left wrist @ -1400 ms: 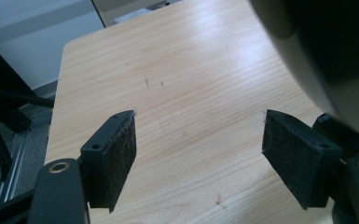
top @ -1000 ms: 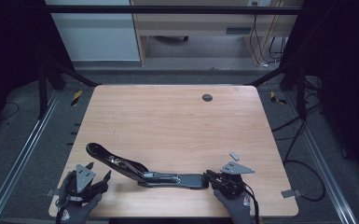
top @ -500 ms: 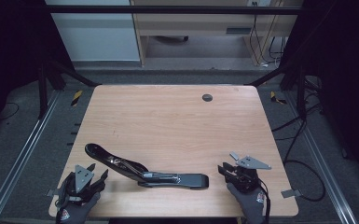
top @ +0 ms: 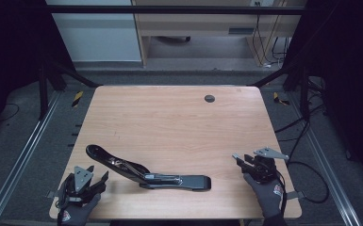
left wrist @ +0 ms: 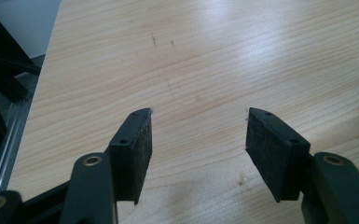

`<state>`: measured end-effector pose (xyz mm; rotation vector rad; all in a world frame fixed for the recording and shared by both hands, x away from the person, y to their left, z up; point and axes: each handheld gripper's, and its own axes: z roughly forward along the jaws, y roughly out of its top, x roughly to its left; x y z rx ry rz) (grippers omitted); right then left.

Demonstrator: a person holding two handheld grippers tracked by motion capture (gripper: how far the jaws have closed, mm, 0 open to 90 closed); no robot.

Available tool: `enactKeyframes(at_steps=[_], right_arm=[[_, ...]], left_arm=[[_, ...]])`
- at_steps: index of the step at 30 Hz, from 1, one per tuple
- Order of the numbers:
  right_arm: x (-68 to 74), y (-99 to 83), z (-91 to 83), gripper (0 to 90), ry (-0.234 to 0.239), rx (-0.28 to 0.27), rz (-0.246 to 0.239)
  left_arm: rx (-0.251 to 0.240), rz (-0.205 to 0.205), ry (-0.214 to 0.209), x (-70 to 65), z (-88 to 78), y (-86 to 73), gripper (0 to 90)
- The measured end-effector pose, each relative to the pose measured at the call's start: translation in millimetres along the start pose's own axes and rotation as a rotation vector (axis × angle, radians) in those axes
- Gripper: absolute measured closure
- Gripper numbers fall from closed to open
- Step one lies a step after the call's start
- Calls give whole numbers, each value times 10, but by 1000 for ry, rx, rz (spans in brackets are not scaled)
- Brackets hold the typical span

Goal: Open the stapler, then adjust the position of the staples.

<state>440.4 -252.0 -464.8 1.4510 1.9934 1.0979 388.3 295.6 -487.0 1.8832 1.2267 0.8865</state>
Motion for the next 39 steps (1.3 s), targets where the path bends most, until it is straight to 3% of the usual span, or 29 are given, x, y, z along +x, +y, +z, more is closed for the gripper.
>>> enactKeyframes(at_steps=[3,12,26,39], right_arm=[[-22,22,11,599,-4,8,8],[-92,153,133,621,-26,53,-52],[-154,280,404,699,-10,192,-120],[-168,248,571,722,17,265,-121]], left_arm=[[5,-11,3,8,6,-9,390],[13,-12,-3,9,16,-19,378],[28,-3,-3,-4,34,-21,385],[30,10,-7,-18,39,-23,386]])
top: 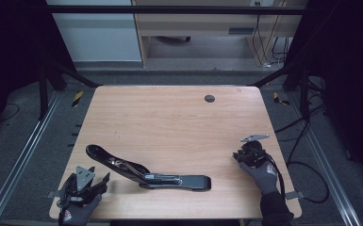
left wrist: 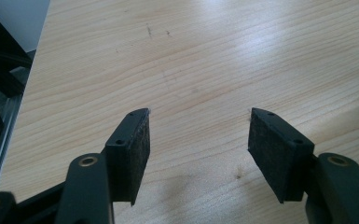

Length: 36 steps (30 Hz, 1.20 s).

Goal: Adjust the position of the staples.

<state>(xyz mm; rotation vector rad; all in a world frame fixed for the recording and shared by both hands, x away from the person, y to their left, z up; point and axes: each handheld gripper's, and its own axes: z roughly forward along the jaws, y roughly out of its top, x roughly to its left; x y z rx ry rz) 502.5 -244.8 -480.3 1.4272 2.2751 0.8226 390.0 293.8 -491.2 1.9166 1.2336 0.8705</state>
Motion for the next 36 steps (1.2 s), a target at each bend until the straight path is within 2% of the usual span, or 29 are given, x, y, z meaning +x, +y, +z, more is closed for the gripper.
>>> enactKeyframes(at_steps=[12,16,20,21,25,26,29,34,36], right_arm=[[7,-11,38,776,-2,35,-12],[0,-13,37,781,-13,31,-23],[14,-12,-32,781,-1,11,-29],[23,-10,-58,781,8,10,-26],[65,-39,-163,781,36,-10,-75],[91,-44,-196,781,54,-3,-72],[144,-82,-243,781,81,-6,-133],[221,-153,-265,781,131,-3,-155],[239,-193,-246,781,137,2,-163]], left_arm=[[3,7,2,-2,0,-1,385],[2,4,1,-1,-2,-2,386],[3,5,1,-2,-1,-1,386],[5,8,1,-3,0,-1,386],[5,6,0,-9,2,-2,387],[5,6,0,-9,3,-2,387],[6,7,1,-11,4,-2,387],[9,9,-1,-13,3,-4,387],[10,9,-2,-15,4,-4,387]])
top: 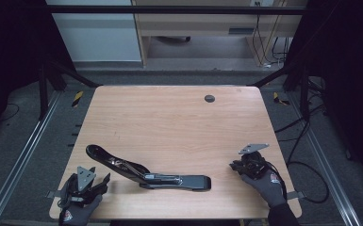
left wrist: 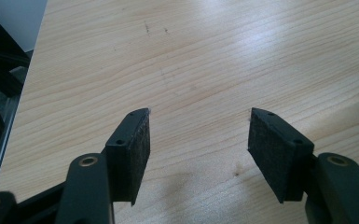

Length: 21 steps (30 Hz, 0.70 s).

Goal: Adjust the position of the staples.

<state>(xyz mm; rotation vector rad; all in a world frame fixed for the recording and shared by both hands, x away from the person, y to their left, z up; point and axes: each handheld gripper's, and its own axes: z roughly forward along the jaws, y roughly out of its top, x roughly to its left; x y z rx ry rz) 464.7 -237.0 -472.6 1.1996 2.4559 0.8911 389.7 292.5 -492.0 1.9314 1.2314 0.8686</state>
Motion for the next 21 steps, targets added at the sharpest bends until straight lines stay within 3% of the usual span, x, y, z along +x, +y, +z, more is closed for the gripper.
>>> enactKeyframes(at_steps=[9,21], right_arm=[[50,-72,55,781,25,29,-23],[67,-84,88,761,12,43,-26]], left_arm=[[2,7,1,-5,1,1,387],[2,7,-1,-6,0,0,387]])
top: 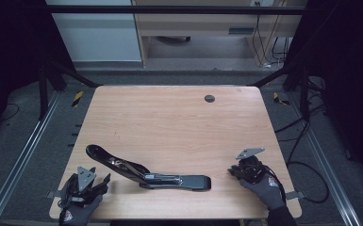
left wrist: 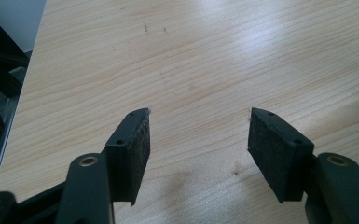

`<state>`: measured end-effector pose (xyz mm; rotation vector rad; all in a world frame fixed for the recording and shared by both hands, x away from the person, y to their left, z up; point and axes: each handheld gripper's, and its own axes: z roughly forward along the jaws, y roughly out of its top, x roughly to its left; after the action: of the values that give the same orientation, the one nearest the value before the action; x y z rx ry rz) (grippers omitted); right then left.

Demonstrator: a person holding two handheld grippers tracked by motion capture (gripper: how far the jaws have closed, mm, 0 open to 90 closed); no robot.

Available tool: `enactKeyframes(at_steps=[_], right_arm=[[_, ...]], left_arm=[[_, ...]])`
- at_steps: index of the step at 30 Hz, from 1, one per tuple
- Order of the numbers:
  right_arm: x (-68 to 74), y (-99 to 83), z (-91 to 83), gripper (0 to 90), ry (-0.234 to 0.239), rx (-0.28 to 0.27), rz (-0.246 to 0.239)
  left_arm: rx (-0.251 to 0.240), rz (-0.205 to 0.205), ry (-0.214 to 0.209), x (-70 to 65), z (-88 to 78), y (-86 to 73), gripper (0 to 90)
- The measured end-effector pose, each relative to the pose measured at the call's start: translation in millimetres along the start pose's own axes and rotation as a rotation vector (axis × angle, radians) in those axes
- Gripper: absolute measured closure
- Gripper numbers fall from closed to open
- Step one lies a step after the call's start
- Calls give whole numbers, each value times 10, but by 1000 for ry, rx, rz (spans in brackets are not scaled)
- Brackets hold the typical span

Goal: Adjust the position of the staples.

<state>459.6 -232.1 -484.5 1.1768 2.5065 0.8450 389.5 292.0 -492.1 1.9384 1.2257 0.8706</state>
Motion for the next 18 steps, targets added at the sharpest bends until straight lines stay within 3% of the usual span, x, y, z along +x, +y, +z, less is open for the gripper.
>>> enactKeyframes(at_steps=[8,11,18], right_arm=[[26,84,-141,730,-6,-43,-2],[37,147,-197,734,-24,-27,-3],[15,231,-217,717,-35,58,57]], left_arm=[[3,2,-1,-2,0,-1,387],[5,2,-2,-1,1,-3,387],[6,1,-10,-1,4,-7,387]])
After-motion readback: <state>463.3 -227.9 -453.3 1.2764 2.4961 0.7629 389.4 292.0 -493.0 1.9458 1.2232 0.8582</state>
